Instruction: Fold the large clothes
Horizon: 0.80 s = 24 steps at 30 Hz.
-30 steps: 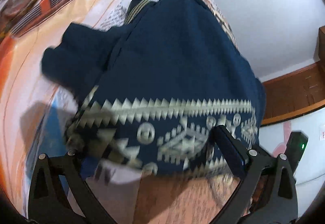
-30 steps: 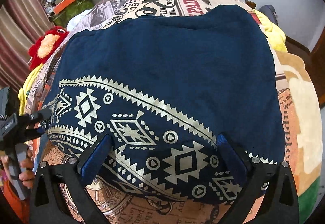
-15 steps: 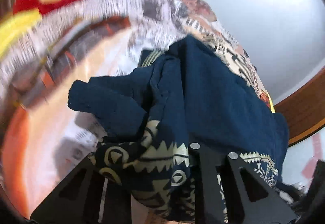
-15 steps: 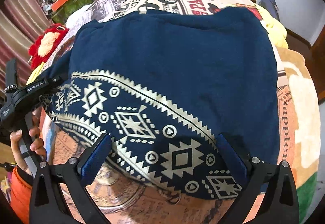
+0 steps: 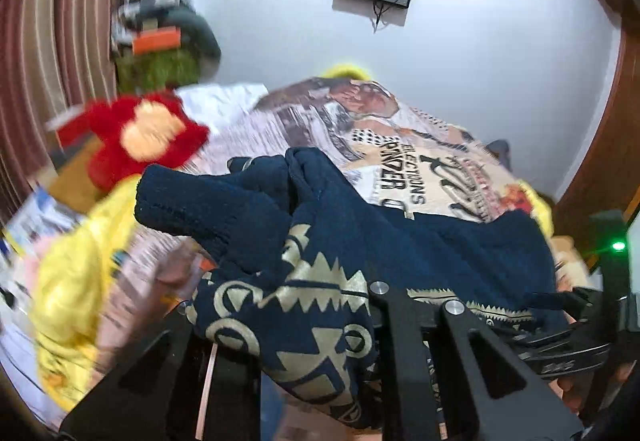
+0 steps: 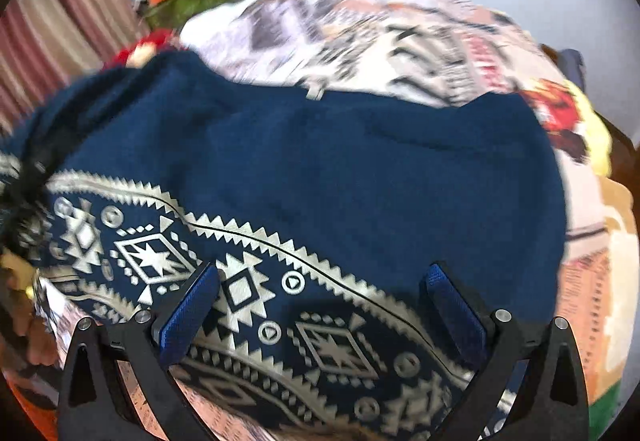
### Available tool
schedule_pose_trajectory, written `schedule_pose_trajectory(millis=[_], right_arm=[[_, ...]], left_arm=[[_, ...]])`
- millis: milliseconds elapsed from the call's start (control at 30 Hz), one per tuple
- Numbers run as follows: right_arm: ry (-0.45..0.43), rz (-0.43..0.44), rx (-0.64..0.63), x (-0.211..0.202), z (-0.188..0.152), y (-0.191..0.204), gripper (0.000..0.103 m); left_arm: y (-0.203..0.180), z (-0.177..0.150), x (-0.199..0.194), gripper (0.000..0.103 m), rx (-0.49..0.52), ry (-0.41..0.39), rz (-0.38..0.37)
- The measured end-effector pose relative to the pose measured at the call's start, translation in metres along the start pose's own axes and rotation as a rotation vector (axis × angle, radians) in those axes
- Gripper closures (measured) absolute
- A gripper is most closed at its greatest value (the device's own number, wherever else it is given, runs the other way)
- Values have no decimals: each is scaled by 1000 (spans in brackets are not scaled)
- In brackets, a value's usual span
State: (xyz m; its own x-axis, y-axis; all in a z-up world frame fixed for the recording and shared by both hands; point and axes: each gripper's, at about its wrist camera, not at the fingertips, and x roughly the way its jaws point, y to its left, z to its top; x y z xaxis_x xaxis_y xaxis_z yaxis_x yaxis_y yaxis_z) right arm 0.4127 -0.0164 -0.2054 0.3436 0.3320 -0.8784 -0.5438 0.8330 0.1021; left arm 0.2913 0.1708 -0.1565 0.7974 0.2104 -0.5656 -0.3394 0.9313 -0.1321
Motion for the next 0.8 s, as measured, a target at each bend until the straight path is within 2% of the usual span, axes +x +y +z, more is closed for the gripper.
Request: schedule_pose_trajectory(millis=[100,167,267,333,400,533,600,667,800], right_arm=[[38,-11,-57,29,-6,21,0],[18,-29,-80,40,-13,29,0],[4,-32,-105,39,-14,29,0],[49,6,-103,35,-11,21,0],[86,45,-65,24,-12,7,0],[-8,66,76,-26,-35,-42,0],[-41,37,123,-48,-51,-67,0],[-76,-33,180,-72,-71,-97,0],[-96,-109,274,-103,-106,-143,0]], left_arm=[[-6,-10,3,88,84,2,65],[-11,-16,7,88,117,20,85],[-22,-19,10,88,160,11,101],[-35,-14,6,89,189,-18,97],[-54,-7,-1,89,241,-60,91],[-96,8,-13,90,320,-131,44],[-122,13,-20,90,357,-160,1],[-154,15,-28,90,406,-195,-48],[-212,3,-37,90,513,-217,-125]])
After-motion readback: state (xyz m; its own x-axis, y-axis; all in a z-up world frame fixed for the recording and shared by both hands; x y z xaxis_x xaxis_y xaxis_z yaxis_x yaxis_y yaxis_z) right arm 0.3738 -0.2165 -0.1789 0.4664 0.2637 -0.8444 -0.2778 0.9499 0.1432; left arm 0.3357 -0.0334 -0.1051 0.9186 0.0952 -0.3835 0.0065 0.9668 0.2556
